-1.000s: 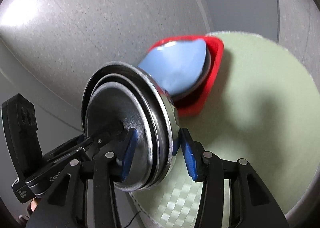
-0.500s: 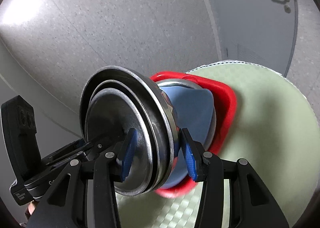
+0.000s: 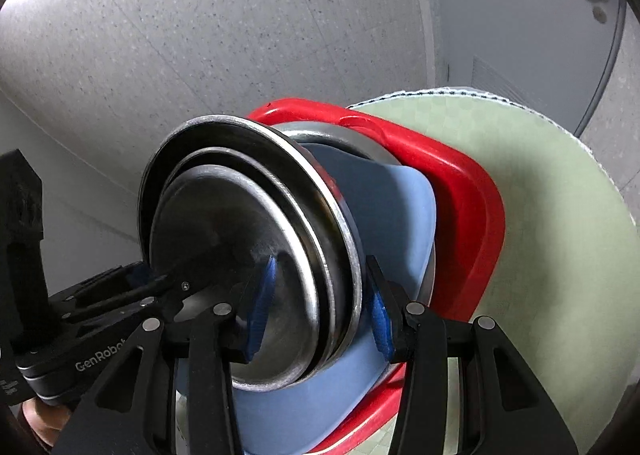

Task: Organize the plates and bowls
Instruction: 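Carry the steel bowl stack over the red basin and lower it onto the blue plate, then open both grippers and pull them back from the red basin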

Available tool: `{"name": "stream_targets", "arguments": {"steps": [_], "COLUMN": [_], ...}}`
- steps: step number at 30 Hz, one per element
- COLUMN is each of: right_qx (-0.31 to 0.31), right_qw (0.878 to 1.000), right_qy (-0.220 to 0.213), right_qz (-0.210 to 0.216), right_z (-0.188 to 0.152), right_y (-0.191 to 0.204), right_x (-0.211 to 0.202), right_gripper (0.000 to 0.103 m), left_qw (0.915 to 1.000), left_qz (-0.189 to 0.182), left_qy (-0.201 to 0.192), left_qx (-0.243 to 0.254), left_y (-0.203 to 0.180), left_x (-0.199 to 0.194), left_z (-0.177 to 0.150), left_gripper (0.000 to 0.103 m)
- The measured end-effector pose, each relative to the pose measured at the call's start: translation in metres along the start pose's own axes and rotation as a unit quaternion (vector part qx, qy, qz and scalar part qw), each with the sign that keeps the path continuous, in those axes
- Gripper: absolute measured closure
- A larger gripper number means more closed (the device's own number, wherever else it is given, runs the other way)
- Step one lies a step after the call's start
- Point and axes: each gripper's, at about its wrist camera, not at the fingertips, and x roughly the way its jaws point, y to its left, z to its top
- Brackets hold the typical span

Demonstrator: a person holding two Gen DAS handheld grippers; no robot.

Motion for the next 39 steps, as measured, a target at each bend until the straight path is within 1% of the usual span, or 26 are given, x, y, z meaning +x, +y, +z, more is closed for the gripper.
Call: {"name": "stream_targets", "arguments": {"steps": [2,3,6,14,15,21,26,28,29,30,31,33,35,39], "right_qx": [-0.006,-0.005,-0.008,0.022,0.029,0.036,0.035,0.036,0.037,0.04,0.042,0.045,0.048,0.055], "right_qw": [1.0,1.0,1.0,0.999,0.999,0.999,0.999,0.999,0.999,0.999,0.999,0.998,0.998,0.995], "right_qy": [0.0,0.0,-0.004,0.009,0.011,0.015,0.003,-0.005,-0.012,-0.022,-0.028,-0.037,-0.047,-0.078], "right_qz": [-0.007,-0.008,-0.01,0.022,0.028,0.029,0.021,0.016,0.011,0.009,0.011,0.013,0.011,0.002], "right_z": [0.0,0.0,0.001,-0.006,-0.007,-0.014,-0.02,-0.023,-0.024,-0.027,-0.029,-0.033,-0.041,-0.064], "right_y": [0.001,0.001,0.001,-0.005,-0.006,0.0,0.002,0.004,0.004,0.004,0.003,0.004,0.005,0.009], "right_x": [0.001,0.001,-0.003,-0.006,-0.007,-0.012,-0.013,-0.018,-0.021,-0.027,-0.03,-0.037,-0.044,-0.066], "right_gripper": [0.058,0.058,0.058,0.057,0.057,0.056,0.054,0.051,0.046,0.041,0.04,0.036,0.036,0.03], "left_qw": [1.0,0.9999,0.9999,0.9999,0.9998,0.9998,0.9999,0.9999,0.9999,0.9999,0.9999,0.9996,0.9993,0.9979], "left_qz": [0.007,0.009,0.011,0.011,0.011,0.006,0.002,0.001,-0.002,-0.003,-0.004,-0.001,0.004,0.008], "left_qy": [-0.002,-0.003,-0.001,0.007,0.009,0.017,0.011,0.005,0.001,-0.008,-0.014,-0.024,-0.031,-0.056], "left_qx": [0.004,0.007,0.006,0.01,0.012,0.007,0.01,0.011,0.01,0.007,0.007,0.015,0.021,0.032], "left_y": [-0.003,0.002,0.0,-0.004,-0.003,0.001,0.006,0.007,0.009,0.011,0.012,0.011,0.01,0.007], "left_x": [0.001,-0.001,-0.003,-0.009,-0.01,-0.022,-0.029,-0.033,-0.035,-0.04,-0.043,-0.051,-0.058,-0.08], "left_z": [0.003,-0.003,-0.003,-0.011,-0.011,-0.019,-0.02,-0.022,-0.022,-0.023,-0.024,-0.028,-0.035,-0.054], "left_gripper": [0.065,0.065,0.062,0.061,0.058,0.058,0.057,0.053,0.052,0.046,0.042,0.038,0.033,0.024]}}
